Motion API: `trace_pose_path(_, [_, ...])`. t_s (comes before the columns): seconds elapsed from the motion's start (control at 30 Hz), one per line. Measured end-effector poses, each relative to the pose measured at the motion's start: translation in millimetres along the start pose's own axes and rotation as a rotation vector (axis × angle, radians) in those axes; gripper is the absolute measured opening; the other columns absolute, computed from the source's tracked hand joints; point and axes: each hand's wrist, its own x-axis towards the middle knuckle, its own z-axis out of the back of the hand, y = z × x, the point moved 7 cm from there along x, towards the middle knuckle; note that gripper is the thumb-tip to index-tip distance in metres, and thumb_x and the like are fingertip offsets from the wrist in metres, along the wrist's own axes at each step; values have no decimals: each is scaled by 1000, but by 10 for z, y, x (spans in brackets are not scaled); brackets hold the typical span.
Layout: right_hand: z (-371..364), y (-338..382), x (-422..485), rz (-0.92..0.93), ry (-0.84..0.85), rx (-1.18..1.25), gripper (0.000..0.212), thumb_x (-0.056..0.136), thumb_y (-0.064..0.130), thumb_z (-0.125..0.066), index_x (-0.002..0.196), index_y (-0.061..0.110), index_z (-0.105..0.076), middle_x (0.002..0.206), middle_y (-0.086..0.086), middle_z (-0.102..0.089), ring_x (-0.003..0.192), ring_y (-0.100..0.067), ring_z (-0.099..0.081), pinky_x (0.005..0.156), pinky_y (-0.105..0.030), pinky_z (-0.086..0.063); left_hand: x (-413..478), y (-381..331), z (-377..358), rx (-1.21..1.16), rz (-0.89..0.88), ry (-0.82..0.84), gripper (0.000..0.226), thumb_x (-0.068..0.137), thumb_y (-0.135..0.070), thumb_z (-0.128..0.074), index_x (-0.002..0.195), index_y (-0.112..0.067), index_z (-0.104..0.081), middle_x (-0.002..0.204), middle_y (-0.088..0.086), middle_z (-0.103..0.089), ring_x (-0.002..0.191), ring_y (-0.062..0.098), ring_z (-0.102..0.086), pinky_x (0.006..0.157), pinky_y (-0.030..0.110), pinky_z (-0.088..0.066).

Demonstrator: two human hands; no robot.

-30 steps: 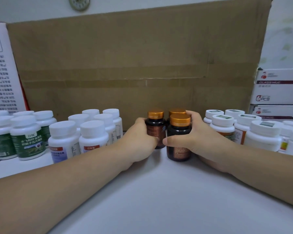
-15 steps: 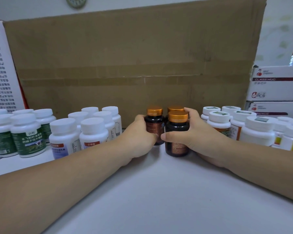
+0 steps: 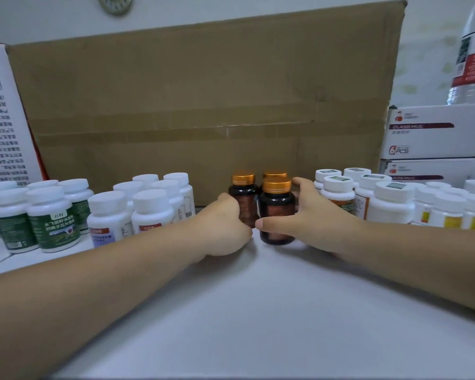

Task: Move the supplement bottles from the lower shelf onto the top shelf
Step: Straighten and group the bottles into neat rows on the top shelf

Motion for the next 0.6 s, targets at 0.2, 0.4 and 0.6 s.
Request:
trace_pose_path(0.2, [184, 59, -533, -71, 197, -343, 79, 63, 64, -70, 132, 35, -43, 128, 10, -55, 118, -11, -54, 102, -34, -46, -538, -217, 98, 467, -20, 105, 26, 100, -31, -47, 115, -10, -50, 110, 3, -59, 98, 20, -59, 70, 25, -51])
trace_pose_path(0.4, [472, 229, -1116, 119, 387, -681, 27, 91, 39, -60, 118, 40, -57, 108, 23, -64, 103, 3, -60, 95, -24, -50, -981, -413, 164, 786, -228, 68, 44, 98, -53, -43, 138, -33, -45, 129, -10, -58, 116, 14, -56, 97, 32, -49])
trace_pose_path(0.6, [912, 75, -1335, 57, 340, -930, 13, 86, 47, -61, 98, 42, -62, 89, 20, -66, 83, 3, -60, 79, -19, -52, -926, -872, 204, 937, -442, -71, 37, 93, -57, -42, 114, -30, -56, 100, -6, -63, 92, 18, -61, 81, 38, -55])
